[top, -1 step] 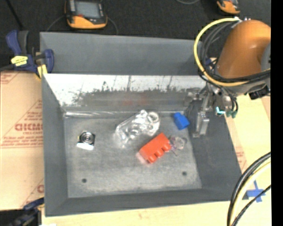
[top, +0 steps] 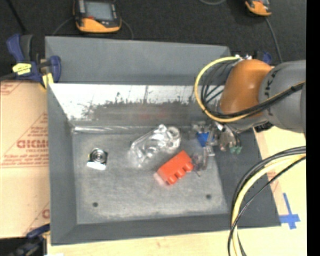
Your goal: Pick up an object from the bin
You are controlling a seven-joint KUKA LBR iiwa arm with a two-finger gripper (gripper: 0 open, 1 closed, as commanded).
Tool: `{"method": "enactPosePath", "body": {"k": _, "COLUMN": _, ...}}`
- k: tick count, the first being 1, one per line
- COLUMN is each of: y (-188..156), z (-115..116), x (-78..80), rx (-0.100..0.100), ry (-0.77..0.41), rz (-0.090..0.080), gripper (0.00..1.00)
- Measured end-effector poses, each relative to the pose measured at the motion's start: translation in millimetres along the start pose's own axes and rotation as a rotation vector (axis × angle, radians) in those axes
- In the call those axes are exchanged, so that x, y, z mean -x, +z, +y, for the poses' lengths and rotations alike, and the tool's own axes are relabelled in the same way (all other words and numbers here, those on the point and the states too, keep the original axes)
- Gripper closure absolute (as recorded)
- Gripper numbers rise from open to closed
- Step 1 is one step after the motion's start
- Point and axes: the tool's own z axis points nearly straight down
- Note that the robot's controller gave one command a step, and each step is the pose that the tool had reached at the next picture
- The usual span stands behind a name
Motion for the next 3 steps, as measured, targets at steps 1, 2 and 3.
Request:
{"method": "enactPosePath", "body": {"k": 1, "y": 9, "z": 67, "x": -34.2, "rx": 0.001, "ry": -0.064, "rz": -0.001, "gripper": 0.00}}
{"method": "enactPosePath", "body": {"k": 2, "y": 8, "z": 64, "x": -32.3, "rx": -0.001, "ry": -0.063, "rz": -0.005, "gripper": 1.00}}
{"method": "enactPosePath", "body": {"k": 3, "y": -192, "z": 74, "x": -16.9, "rx": -0.002, "ry": -0.048, "rz": -0.015, "gripper": 1.00}}
